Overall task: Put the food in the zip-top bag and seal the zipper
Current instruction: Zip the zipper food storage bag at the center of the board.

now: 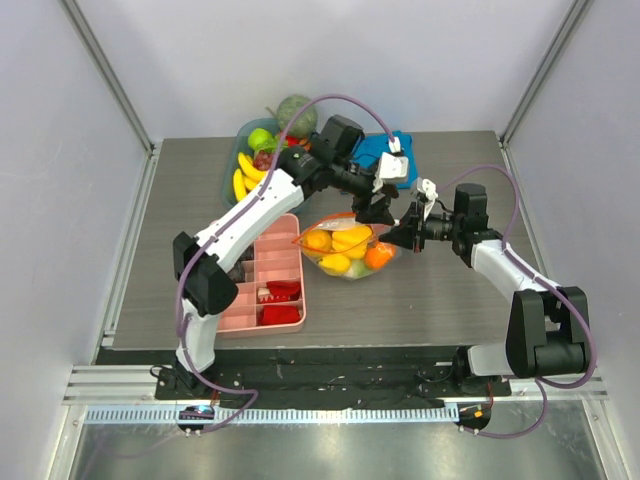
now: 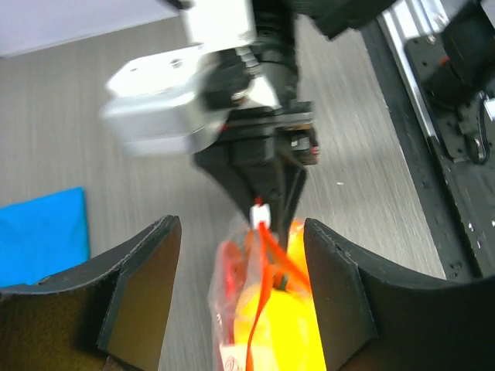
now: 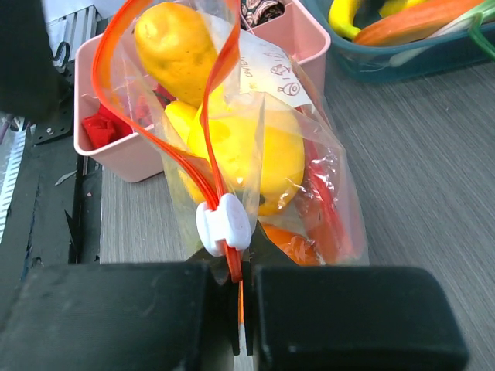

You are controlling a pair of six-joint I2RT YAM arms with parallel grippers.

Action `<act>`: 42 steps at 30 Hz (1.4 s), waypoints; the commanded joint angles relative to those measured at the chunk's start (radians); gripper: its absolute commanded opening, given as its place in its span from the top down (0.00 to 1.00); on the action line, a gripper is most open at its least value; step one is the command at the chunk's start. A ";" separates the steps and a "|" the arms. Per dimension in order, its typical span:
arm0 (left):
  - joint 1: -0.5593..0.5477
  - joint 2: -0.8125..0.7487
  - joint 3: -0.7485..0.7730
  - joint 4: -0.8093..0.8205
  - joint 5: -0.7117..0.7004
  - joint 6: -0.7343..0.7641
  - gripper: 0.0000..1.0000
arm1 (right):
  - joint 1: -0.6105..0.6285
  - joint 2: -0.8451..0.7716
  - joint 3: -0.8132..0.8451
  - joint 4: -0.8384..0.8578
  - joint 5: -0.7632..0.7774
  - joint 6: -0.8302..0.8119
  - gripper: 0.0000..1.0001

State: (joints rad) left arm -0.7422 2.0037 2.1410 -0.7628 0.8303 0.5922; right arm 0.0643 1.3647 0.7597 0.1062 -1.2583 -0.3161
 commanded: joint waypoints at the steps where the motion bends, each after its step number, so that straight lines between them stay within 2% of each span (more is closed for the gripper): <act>1: -0.016 0.046 0.069 -0.113 0.001 0.115 0.34 | 0.003 -0.021 0.029 -0.019 0.011 -0.040 0.99; 13: -0.043 0.081 0.060 -0.063 -0.065 -0.002 0.48 | 0.011 -0.035 0.027 0.024 0.036 0.011 0.99; 20: -0.060 0.087 0.053 -0.038 -0.069 -0.061 0.50 | 0.020 -0.027 0.026 0.062 0.050 0.051 0.99; 27: -0.062 0.096 0.051 -0.026 -0.077 -0.075 0.77 | 0.023 -0.027 0.026 0.078 0.053 0.069 0.99; 28: -0.063 0.093 0.051 -0.039 -0.079 -0.068 0.87 | 0.022 -0.027 0.026 0.078 0.051 0.074 0.99; 29: -0.060 0.093 0.050 -0.050 -0.077 -0.054 0.91 | 0.022 -0.026 0.024 0.078 0.051 0.077 0.99; 31: -0.057 0.087 0.045 -0.079 -0.088 -0.035 0.96 | 0.020 -0.024 0.024 0.078 0.051 0.086 0.99; 42: 0.004 0.035 -0.033 -0.158 -0.117 -0.022 0.96 | -0.009 -0.042 -0.011 0.153 0.060 0.159 0.99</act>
State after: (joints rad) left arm -0.7685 2.0930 2.1361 -0.8318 0.7544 0.5415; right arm 0.0753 1.3647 0.7486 0.1574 -1.1950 -0.2016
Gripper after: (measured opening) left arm 0.086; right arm 0.017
